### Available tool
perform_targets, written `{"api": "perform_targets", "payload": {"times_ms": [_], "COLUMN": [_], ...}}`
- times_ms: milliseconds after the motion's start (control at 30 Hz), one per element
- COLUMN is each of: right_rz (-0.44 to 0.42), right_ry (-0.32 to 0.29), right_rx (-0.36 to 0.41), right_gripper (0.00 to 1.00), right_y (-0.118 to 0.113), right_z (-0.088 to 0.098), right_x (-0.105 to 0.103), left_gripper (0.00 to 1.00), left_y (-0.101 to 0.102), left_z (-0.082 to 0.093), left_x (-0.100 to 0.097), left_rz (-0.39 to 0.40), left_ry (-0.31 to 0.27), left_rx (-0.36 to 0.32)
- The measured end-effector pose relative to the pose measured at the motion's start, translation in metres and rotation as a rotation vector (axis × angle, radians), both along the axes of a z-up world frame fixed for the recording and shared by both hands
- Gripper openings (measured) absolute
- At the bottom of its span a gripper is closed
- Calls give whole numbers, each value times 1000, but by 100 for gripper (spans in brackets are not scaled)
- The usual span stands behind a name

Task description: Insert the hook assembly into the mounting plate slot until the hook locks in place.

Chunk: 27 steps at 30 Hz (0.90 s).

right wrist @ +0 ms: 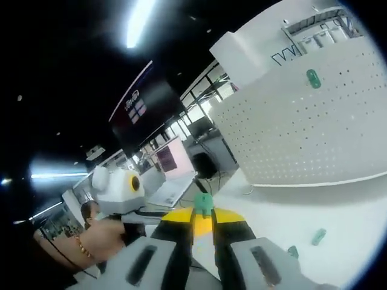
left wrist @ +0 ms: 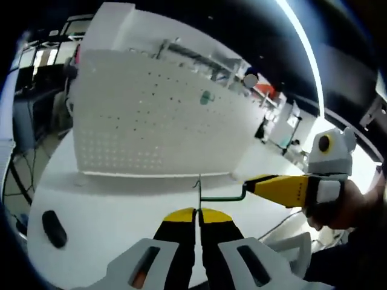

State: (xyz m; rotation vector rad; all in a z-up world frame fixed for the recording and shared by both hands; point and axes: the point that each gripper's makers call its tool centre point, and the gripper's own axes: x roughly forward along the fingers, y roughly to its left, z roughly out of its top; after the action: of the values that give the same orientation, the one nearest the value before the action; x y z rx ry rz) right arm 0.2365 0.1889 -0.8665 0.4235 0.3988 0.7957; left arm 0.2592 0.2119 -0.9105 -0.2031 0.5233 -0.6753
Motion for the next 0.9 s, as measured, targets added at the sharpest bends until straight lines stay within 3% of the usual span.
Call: {"api": "perform_targets", "payload": {"times_ms": [133, 300, 667, 900], "right_rz": [25, 34, 8, 10], "right_ry": [-41, -41, -78, -90], "right_rx": [-77, -26, 17, 22], "right_gripper": [7, 7, 2, 1], "right_y": [2, 9, 7, 9], "right_z": [-3, 4, 17, 19], "right_x": [-2, 0, 7, 10], "left_gripper": [1, 1, 1, 1], "left_y": [-8, -16, -20, -22], "left_z": [6, 15, 36, 38], "left_x": [-5, -9, -3, -3], "left_rz": [-23, -72, -23, -21], "left_ry": [-33, -121, -197, -200], "left_rx": [9, 82, 14, 0]}}
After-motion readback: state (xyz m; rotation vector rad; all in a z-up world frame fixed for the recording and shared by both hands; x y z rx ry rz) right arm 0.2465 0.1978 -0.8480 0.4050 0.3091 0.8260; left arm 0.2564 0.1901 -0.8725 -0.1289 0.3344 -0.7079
